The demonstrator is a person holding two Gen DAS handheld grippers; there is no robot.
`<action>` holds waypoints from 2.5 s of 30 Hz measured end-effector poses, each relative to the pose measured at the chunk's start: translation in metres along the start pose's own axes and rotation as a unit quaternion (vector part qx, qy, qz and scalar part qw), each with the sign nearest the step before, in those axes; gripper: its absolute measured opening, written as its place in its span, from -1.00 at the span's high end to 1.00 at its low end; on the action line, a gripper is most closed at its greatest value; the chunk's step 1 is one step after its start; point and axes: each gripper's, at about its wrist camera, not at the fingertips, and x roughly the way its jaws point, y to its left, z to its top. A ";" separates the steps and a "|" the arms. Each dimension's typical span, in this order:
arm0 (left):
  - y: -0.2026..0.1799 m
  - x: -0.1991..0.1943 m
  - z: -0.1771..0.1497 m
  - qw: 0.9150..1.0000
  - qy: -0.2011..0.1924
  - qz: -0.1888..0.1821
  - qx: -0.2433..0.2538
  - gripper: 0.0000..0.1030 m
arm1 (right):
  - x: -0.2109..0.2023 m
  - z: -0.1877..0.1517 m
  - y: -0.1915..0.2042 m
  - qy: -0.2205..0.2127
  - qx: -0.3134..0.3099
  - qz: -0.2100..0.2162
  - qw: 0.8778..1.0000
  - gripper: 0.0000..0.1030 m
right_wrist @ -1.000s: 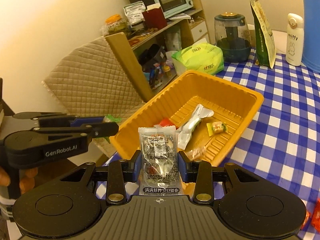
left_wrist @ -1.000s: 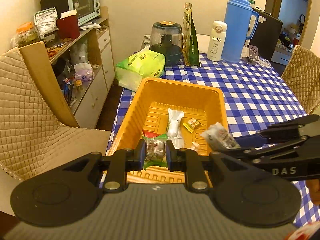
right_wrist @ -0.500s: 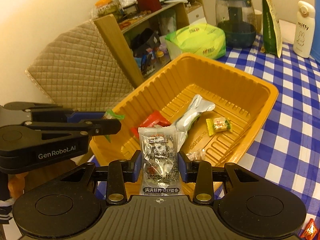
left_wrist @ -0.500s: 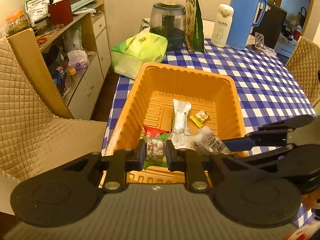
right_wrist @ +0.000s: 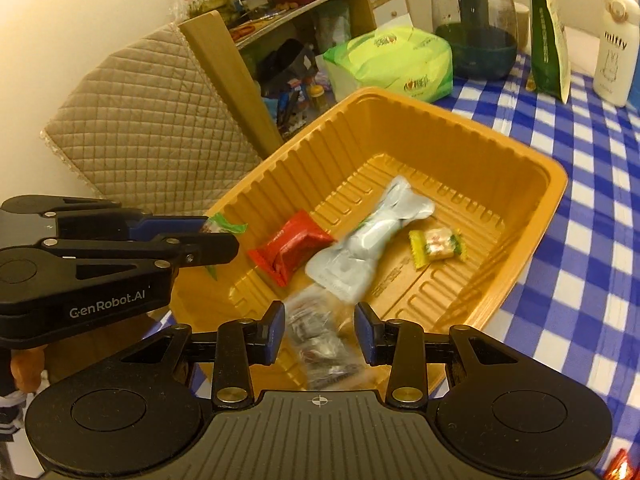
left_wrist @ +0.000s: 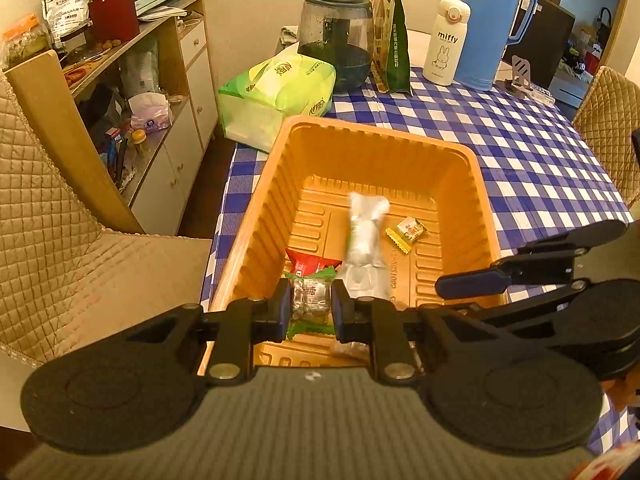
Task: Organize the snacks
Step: 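Open the right tool to drop the nut packet while the left tool releases the green candy, then lift both tools out of the tray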
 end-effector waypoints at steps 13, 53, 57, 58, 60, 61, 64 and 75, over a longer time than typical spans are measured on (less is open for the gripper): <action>-0.008 0.021 0.023 1.000 -0.003 -0.009 0.005 0.64 | -0.006 0.021 -0.026 -0.032 0.026 -0.039 0.998 0.24; -0.037 -0.057 -0.016 0.999 -0.025 0.014 -0.046 0.27 | -0.090 -0.024 -0.019 -0.078 0.031 0.004 0.996 -0.20; -0.052 -0.074 -0.032 0.998 -0.026 0.020 -0.051 0.22 | -0.110 -0.042 -0.018 -0.083 0.031 0.008 0.996 -0.25; -0.055 -0.078 -0.036 0.998 -0.026 0.021 -0.052 0.22 | -0.115 -0.047 -0.018 -0.084 0.031 0.010 0.996 -0.25; -0.063 -0.085 -0.044 0.998 -0.025 0.024 -0.054 0.21 | -0.125 -0.057 -0.018 -0.085 0.030 0.011 0.996 -0.27; -0.067 -0.088 -0.048 0.998 -0.024 0.025 -0.055 0.20 | -0.129 -0.062 -0.017 -0.085 0.029 0.012 0.996 -0.28; -0.080 -0.099 -0.061 0.998 -0.021 0.027 -0.059 0.18 | -0.142 -0.079 -0.018 -0.082 0.030 0.013 0.996 -0.29; -0.127 -0.129 -0.100 0.998 -0.019 0.024 -0.063 0.12 | -0.186 -0.143 -0.031 -0.071 0.037 0.008 0.997 -0.31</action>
